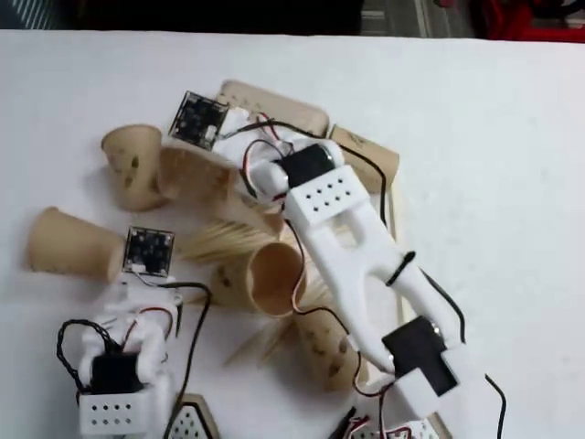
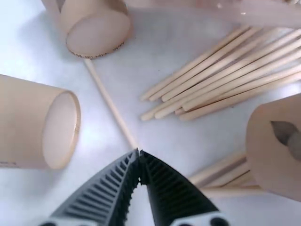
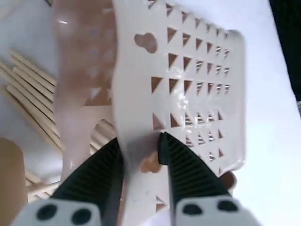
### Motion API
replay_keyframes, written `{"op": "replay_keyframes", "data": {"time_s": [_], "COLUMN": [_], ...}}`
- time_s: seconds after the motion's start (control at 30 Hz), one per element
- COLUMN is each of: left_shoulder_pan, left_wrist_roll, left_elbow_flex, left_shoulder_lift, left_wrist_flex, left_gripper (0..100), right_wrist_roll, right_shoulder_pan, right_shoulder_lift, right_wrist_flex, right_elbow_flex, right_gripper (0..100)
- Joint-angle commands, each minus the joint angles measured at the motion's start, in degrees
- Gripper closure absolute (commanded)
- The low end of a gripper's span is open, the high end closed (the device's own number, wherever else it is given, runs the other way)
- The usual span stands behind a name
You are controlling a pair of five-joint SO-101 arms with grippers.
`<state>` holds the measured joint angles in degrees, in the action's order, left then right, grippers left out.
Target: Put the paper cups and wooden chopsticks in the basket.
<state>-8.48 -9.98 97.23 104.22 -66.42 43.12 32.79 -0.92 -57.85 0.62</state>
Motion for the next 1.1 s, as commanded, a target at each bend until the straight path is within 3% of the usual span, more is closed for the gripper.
{"op": "replay_keyframes", "data": {"time_s": [0.0, 0.5, 0.83, 1.07], "left_shoulder_pan": [-0.4, -0.4, -0.4, -0.4], "left_wrist_roll": [-0.4, -0.4, -0.4, -0.4], "left_elbow_flex": [-0.3, -0.3, -0.3, -0.3], "left_shoulder_lift": [0.4, 0.4, 0.4, 0.4], "left_wrist_flex": [0.6, 0.6, 0.6, 0.6], "left_gripper": [97, 97, 97, 97], "right_wrist_roll": [0.2, -0.2, -1.2, -11.2], "right_shoulder_pan": [-1.3, -4.8, -10.2, -14.4], "right_shoulder_lift": [5.1, 11.9, 3.6, -5.8], "right_wrist_flex": [0.5, -1.5, -0.7, -1.1], "right_elbow_flex": [-1.1, -1.4, -8.5, -19.7], "right_gripper": [97.2, 97.2, 96.5, 80.0]}}
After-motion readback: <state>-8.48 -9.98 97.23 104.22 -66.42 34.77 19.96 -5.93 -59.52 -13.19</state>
